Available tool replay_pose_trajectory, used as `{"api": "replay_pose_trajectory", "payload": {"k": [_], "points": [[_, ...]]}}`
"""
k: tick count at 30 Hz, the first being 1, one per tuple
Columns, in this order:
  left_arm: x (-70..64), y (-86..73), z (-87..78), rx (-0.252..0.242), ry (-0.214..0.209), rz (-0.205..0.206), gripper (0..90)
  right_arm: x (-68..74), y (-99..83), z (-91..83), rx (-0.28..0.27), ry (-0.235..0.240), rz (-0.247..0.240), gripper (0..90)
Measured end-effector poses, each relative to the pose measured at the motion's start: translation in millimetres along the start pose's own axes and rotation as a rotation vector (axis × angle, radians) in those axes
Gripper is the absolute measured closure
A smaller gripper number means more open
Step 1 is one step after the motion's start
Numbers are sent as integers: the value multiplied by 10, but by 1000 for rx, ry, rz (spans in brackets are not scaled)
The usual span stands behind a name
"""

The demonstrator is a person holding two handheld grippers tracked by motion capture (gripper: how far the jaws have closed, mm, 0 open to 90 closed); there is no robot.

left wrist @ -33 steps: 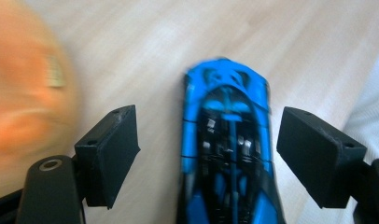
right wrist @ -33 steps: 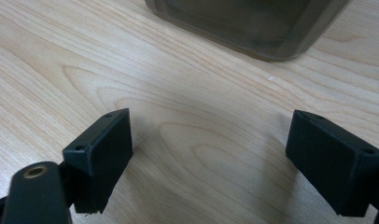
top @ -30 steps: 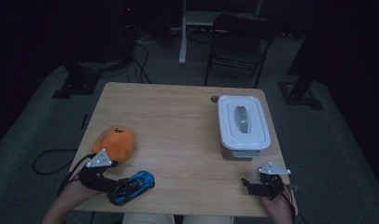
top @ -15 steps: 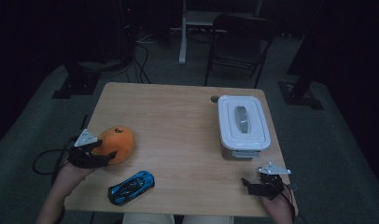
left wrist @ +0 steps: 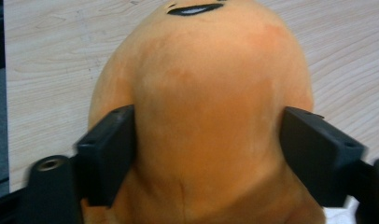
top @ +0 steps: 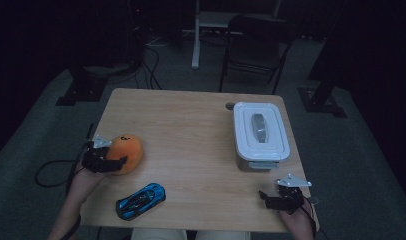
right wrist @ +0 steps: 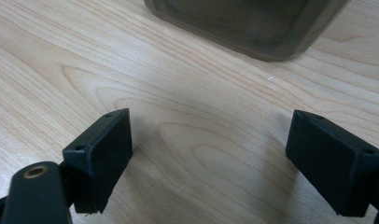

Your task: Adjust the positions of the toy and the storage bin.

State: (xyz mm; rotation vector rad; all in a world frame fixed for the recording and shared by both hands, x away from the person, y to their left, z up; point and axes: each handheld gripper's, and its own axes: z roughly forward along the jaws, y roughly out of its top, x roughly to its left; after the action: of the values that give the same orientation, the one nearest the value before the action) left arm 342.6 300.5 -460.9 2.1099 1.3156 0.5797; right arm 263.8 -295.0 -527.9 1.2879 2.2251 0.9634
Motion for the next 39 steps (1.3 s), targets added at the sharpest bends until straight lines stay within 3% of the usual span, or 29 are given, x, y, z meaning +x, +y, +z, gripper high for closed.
{"api": "replay_pose_trajectory", "payload": {"k": [4,7,11,17,18,23,24,27,28,31,34,36,39], "points": [[-45,-56,-30,-22,3,1,547,0,0,0,0,0,0,141],[-74,-104,-113,-57,14,-26,647,-1,0,0,0,0,0,141],[-151,-173,-235,-65,32,-20,670,0,0,0,0,0,0,141],[-223,-248,-374,-67,11,-22,669,0,-1,0,-1,0,-1,141],[-301,-310,-459,-70,11,-15,669,-1,0,0,-1,0,-1,141],[-456,-421,-562,-58,-36,39,665,0,-1,0,-1,0,-1,141],[-486,-440,-540,-32,-39,62,657,0,-1,0,-1,0,-1,141],[-512,-480,-503,-27,-44,64,595,0,-1,0,-1,0,-1,141],[-513,-474,-517,-36,-28,56,561,0,-1,0,-1,0,-1,141],[-475,-442,-541,-53,-42,9,384,0,-1,0,-1,0,-1,141],[-442,-387,-583,-79,-62,-19,262,-1,0,0,-1,0,0,141],[-446,-339,-622,-100,-46,-4,178,-2,0,0,-1,1,0,141],[-469,-278,-646,-103,-48,19,143,-2,0,1,-1,1,-1,140]]}}
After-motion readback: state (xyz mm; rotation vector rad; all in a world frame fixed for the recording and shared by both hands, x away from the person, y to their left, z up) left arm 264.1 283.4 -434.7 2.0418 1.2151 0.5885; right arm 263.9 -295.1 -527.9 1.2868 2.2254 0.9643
